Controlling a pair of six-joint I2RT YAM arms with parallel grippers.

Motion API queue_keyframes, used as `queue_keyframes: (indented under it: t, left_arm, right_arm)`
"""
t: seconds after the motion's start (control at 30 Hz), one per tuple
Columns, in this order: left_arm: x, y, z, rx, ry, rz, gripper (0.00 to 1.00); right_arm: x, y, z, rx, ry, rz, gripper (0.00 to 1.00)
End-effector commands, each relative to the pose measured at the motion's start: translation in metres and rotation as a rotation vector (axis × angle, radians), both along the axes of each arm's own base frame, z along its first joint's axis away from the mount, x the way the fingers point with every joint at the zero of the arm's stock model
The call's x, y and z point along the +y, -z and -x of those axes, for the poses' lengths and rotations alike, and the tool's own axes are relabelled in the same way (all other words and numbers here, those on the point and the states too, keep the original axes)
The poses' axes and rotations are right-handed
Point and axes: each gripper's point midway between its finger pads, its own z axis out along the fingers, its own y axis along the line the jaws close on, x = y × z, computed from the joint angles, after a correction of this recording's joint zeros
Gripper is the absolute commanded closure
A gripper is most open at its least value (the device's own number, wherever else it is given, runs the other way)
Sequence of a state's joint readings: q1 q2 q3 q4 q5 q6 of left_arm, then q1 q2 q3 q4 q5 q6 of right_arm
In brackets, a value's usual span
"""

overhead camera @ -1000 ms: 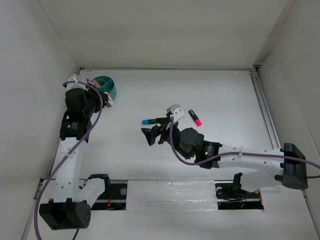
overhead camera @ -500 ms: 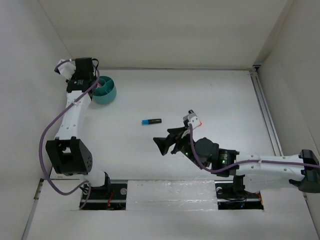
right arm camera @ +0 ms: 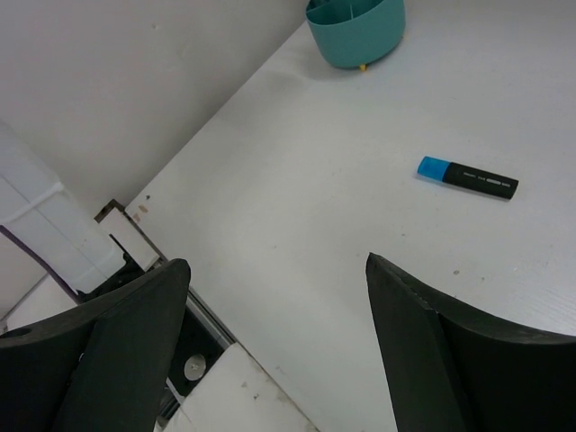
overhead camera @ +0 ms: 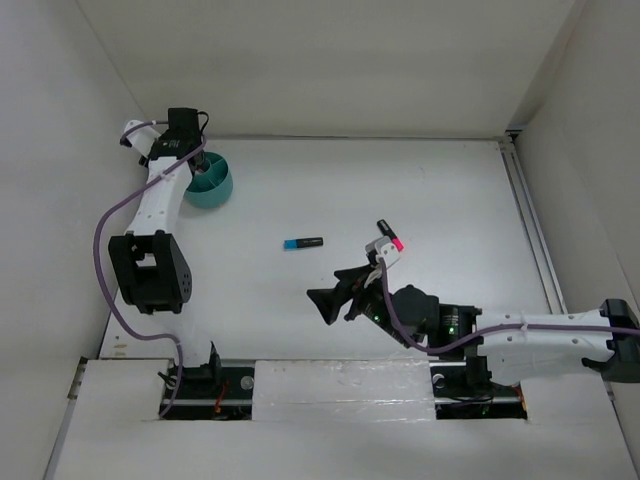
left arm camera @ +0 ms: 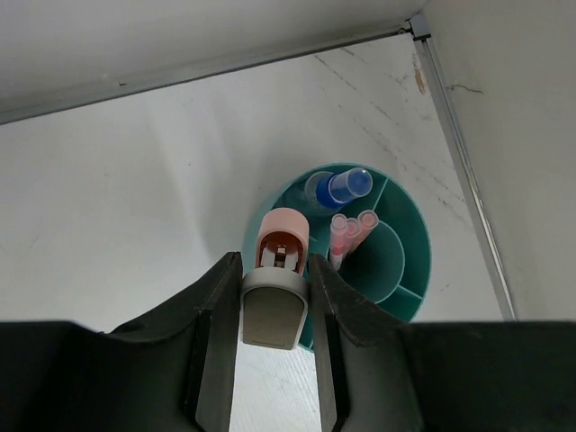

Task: Sort the stationery into containers
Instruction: Place the stapler in the storage box.

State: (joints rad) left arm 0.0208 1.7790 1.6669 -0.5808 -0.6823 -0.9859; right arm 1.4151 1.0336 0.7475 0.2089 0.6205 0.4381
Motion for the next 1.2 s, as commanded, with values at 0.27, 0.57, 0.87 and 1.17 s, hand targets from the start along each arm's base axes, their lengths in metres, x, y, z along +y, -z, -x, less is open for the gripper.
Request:
queue_keyframes:
  t: [0.27, 0.57, 0.87, 1.17]
  left_arm:
    - [0.010, -0.023, -0.016, -0.110, -0.093, -0.005, 1.00]
    - [0.001, -0.001, -0.028, -0.115, -0.072, 0.051, 1.00]
    - [-0.001, 0.026, -0.028, -0.079, -0.088, 0.077, 1.00]
    - [-0.004, 0.033, -0.029, -0.094, -0.081, 0.096, 1.00]
  right_arm:
    - [0.002, -0.002, 0.011, 0.022, -0.033, -0.034, 0.15]
    - [-0.005, 0.004, 0.013, 0.030, -0.033, -0.032, 0.15]
    - [-0.006, 0.004, 0.011, 0.029, -0.024, -0.032, 0.14]
    - [-0.008, 0.006, 0.012, 0.029, -0.024, -0.032, 0.14]
